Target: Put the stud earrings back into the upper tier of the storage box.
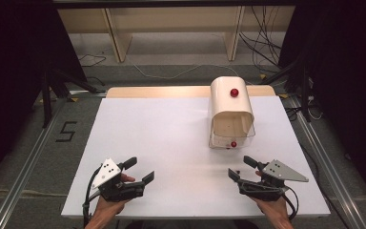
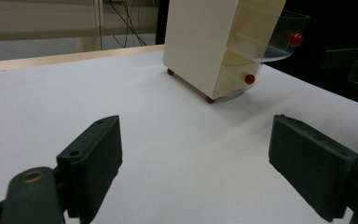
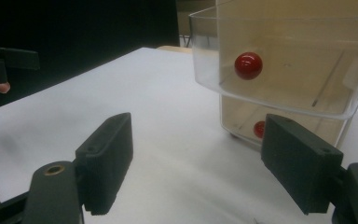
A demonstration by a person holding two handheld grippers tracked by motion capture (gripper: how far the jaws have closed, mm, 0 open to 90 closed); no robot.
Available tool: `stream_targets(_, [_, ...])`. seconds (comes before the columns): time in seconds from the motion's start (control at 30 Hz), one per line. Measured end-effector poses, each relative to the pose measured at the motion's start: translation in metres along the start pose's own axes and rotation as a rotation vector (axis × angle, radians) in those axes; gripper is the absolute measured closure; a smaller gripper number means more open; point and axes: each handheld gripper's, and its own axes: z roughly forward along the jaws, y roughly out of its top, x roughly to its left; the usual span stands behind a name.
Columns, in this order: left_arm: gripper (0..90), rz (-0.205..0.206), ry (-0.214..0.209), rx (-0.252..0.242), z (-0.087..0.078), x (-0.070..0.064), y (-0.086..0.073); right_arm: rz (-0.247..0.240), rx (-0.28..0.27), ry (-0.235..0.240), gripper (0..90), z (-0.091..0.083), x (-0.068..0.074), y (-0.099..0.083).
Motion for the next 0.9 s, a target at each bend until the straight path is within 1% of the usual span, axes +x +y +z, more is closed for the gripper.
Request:
stream_targets(0.57, [16.8,-0.001,0.001,0.0,0.0001,-0.0001,0.0001,-0.002,0.004,-0.007,25.7,0.001,-0.0011,-0.0003])
stream_targets(0.7, [16.7,-0.002,0.002,0.0,0.0001,0.0,0.0001,0.003,0.012,-0.009,25.7,0.0013,-0.0015,-0.0003])
stream_targets(0.73, [16.8,-0.001,0.002,0.0,0.0001,0.0,0.0002,-0.001,0.013,-0.011,25.6,0.0018,-0.0021,-0.0003])
stream_targets(0.9, [16.7,-0.002,0.002,0.0,0.0001,0.0,0.0002,0.002,0.047,-0.029,25.7,0.0028,-0.0069,0.0003])
